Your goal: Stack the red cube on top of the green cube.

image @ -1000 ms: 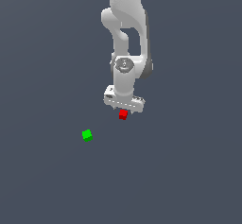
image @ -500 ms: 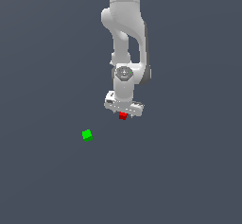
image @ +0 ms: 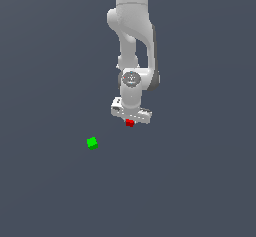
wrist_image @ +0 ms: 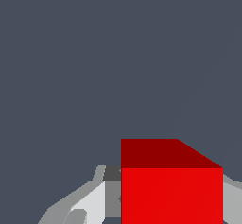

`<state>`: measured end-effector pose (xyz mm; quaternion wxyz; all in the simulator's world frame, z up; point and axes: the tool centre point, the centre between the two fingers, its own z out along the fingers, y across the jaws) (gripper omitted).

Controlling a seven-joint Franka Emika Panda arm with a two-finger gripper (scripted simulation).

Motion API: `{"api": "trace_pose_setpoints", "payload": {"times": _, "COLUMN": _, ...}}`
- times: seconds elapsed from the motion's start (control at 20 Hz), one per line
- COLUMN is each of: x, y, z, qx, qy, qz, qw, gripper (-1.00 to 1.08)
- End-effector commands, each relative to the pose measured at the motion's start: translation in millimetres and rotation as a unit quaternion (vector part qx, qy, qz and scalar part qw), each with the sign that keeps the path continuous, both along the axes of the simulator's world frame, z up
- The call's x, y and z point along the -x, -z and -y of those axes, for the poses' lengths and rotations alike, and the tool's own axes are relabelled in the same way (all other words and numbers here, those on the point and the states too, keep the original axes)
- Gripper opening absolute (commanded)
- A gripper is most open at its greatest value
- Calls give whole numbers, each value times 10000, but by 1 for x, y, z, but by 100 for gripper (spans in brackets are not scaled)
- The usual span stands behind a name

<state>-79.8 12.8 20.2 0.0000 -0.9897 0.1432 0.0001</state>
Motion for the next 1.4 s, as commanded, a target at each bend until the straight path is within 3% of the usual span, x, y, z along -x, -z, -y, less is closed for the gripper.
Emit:
{"api": "trace_pose_setpoints", "payload": {"times": 0.0, "x": 0, "y": 0, "z": 0, "qx": 1, "qy": 2, "qz": 0, "qw": 10000, "gripper": -100}}
{"api": "trace_pose_setpoints", "payload": {"times": 0.5, "x": 0, "y": -13, "z": 0, "qx": 1, "qy": 2, "qz": 0, "qw": 10000, "gripper": -100}}
{"api": "trace_pose_setpoints", "payload": {"times": 1.35, "x": 1, "y": -99, "z": 0, "qx": 1, "qy": 2, "qz": 0, "qw": 10000, "gripper": -100}}
